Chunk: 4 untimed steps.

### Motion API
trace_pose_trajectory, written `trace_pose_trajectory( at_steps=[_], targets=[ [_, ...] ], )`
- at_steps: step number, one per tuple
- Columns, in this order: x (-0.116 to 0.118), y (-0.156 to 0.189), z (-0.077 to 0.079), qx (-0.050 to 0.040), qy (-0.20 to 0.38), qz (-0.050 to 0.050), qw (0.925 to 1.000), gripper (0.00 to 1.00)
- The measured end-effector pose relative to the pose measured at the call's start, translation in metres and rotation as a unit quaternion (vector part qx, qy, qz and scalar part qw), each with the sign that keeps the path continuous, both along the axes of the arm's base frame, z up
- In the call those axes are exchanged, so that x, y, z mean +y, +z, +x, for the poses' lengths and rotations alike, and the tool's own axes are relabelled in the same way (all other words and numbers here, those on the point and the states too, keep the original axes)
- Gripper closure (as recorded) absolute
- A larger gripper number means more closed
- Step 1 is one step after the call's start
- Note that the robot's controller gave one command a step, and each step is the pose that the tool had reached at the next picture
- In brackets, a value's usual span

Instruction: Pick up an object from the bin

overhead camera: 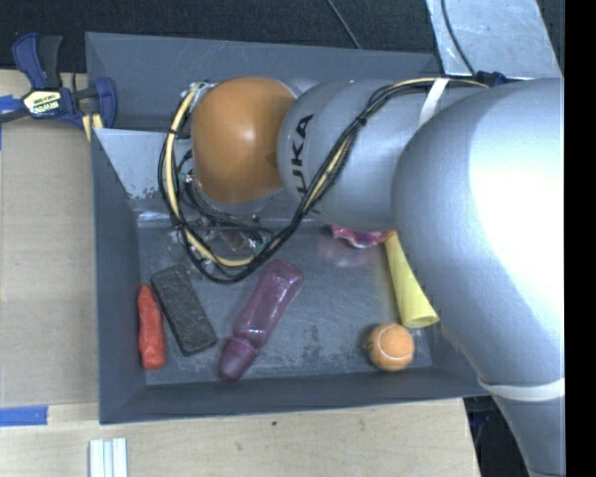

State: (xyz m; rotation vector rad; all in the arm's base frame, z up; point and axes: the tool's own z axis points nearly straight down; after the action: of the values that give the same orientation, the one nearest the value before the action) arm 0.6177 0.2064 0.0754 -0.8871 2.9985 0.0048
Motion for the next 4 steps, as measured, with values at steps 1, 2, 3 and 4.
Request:
trace_pose_trajectory(
  at_steps=[1,2,3,4],
  targets=[
    [-0.001,0.020,-0.003,0.0048,-0.001,-0.001,1.0000,1.00],
    [0.000,0.056,0.001,-0.0010,-0.001,0.000,1.0000,1.00],
    [0.000,0.070,0.001,-0.0027,-0.001,0.001,1.0000,1.00],
    [0.000,0.092,0.001,-0.0029,-0.002,0.001,1.0000,1.00]
  ],
)
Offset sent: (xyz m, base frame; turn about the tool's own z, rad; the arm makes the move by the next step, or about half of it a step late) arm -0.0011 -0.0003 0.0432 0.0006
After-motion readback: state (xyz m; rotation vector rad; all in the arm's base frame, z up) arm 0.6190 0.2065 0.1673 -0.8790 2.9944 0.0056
